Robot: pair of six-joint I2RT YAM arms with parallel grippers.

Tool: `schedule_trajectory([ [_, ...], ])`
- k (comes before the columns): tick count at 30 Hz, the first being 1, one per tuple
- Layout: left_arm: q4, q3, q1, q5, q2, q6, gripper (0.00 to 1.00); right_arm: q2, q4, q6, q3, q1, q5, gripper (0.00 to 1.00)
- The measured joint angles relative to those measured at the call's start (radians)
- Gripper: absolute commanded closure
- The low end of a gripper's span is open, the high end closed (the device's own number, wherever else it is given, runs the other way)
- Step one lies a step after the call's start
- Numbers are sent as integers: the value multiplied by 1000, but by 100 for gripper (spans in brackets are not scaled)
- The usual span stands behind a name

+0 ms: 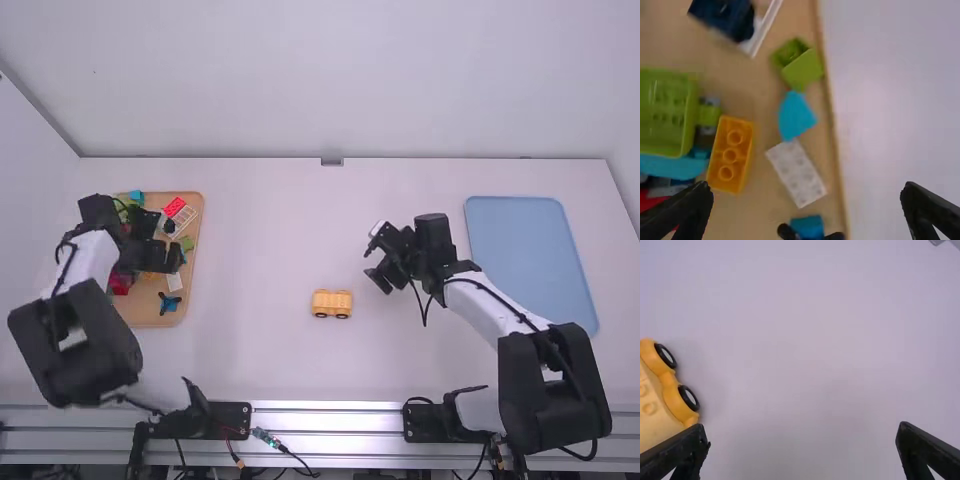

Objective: Assemble lego blocks to make yellow taxi

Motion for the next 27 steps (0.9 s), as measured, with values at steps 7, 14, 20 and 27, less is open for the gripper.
schedule_trajectory([
  [7, -48, 139, 91, 4, 192, -27, 1, 0, 47, -1, 0, 0, 1, 0],
  [14, -17, 140, 91, -25, 233, -58, 1, 0, 93, -1, 0, 0, 14, 1],
  [20, -14, 140, 92, 48, 233, -58, 0, 0, 126, -3, 0, 0, 15, 1],
  [27, -59, 140, 90, 68, 233, -60, 20, 0, 130, -2, 0, 0, 15, 1],
])
